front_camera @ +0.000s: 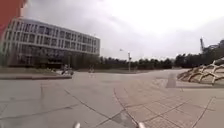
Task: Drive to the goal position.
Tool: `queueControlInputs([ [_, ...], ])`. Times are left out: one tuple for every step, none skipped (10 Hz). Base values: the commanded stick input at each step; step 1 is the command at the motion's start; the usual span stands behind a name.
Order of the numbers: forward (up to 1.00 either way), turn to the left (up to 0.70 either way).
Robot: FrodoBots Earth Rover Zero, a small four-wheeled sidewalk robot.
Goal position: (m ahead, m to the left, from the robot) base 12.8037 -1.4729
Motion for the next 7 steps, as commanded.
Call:
queueControlInputs([
  [0.50,0.00],
  [0.50,0.00],
  [0.50,0.00],
  [0.50,-0.13],
  [0.50,-0.21],
  [0.50,-0.24],
  [0.50,-0.23],
])
